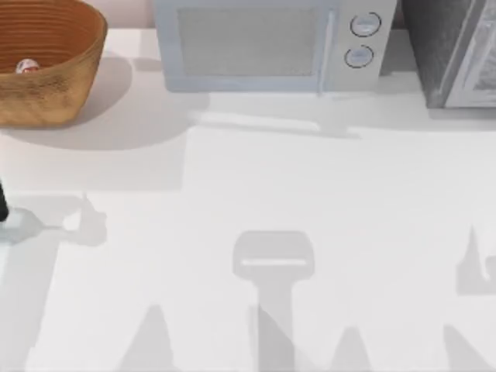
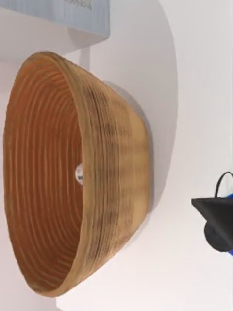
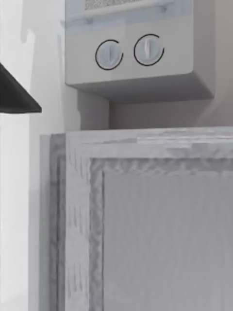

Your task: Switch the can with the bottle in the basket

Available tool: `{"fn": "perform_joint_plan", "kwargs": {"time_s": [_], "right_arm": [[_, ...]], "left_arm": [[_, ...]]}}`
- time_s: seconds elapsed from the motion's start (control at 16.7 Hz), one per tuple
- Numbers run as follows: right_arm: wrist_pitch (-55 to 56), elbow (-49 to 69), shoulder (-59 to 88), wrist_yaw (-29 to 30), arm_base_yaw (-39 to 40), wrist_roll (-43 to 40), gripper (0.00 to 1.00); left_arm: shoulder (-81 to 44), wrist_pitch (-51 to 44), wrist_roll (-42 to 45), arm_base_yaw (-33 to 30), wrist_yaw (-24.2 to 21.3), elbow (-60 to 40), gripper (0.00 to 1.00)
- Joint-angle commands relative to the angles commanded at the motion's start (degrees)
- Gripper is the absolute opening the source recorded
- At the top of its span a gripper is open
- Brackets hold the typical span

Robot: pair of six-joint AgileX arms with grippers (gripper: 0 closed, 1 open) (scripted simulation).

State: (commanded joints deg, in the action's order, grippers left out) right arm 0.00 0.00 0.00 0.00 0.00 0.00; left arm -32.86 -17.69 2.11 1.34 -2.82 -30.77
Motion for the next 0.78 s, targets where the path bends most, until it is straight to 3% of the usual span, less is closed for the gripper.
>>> {"fn": "perform_joint_plan", "kwargs": {"time_s": [0.78], "right_arm": [[0.0,0.0,0.0,0.0,0.0,0.0,1.0]], "left_arm": [[-75.7,-37.2,3.4,4.6,-8.5,-76.1,1.0]]}}
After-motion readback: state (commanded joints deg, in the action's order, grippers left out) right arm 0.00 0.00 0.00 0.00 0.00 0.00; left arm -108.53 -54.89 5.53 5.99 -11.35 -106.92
